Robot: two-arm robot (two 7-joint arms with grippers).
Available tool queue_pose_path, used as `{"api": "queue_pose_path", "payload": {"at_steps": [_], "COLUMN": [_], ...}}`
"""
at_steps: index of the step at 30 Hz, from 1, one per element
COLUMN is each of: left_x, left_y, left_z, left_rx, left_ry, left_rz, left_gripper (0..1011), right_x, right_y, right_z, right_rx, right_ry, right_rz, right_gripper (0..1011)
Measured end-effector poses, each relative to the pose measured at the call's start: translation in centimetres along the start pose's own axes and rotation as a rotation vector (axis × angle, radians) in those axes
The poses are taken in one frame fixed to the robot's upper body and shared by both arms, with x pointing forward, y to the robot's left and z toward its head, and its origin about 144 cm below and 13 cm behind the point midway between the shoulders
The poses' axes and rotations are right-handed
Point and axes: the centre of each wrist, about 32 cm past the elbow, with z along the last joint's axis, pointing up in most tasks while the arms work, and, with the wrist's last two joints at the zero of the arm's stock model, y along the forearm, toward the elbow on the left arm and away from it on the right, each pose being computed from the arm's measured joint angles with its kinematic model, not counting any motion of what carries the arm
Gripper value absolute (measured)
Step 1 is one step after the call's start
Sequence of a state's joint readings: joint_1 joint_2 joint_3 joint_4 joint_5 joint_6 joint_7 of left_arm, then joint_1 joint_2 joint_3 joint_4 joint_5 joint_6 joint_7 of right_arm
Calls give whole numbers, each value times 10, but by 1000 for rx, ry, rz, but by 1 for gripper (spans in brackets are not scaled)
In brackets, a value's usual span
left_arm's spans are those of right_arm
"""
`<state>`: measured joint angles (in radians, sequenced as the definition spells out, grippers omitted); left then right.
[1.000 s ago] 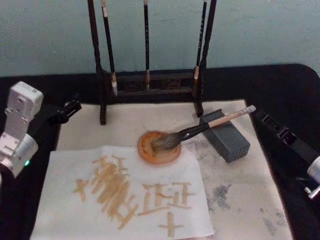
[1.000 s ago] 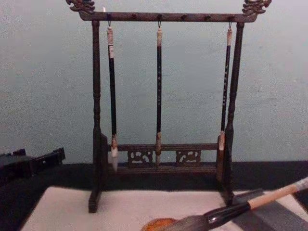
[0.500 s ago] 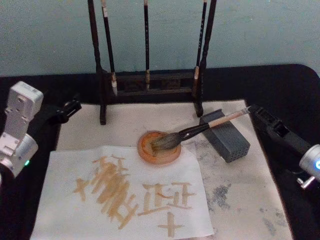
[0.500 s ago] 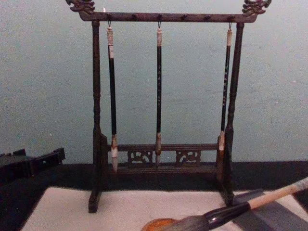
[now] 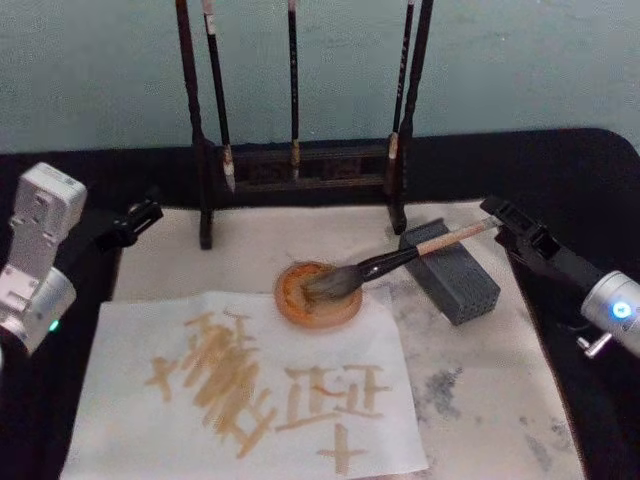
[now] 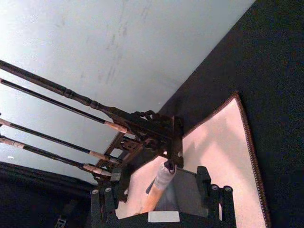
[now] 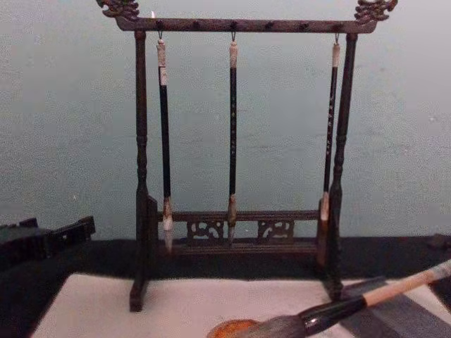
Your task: Pick up the brush from the inkstone, write on the paper, then place the brush back to its original position.
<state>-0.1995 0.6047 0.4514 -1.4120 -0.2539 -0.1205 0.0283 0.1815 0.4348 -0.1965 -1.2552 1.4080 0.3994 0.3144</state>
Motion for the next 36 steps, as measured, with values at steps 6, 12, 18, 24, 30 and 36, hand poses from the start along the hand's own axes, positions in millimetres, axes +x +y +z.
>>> {"api": "queue_pose_path", "payload": {"at_steps": [6,12,18,24,30,36], "left_x": [0,0,0,0,0,0], "left_y": [0,0,0,0,0,0], "left_z": [0,0,0,0,0,0], "left_rx": [0,0,0,0,0,0], "left_ry": [0,0,0,0,0,0], "left_rz": [0,0,0,0,0,0], "left_gripper": [1002,1002,1002,1002,1002,1002], "right_x": [1,2,2,2,2,2], "right_y": [5,6,6,6,6,5], "right_z": [0,-1,0,0,0,0], "right_rx": [-10,-18,-16,-15,-14,-13], "right_ry": [1,0,0,0,0,-1], "right_rz": [-4,-4,-3,-3,-3,-3], "right_gripper": [1001,1001,1001,1001,1001,926]}}
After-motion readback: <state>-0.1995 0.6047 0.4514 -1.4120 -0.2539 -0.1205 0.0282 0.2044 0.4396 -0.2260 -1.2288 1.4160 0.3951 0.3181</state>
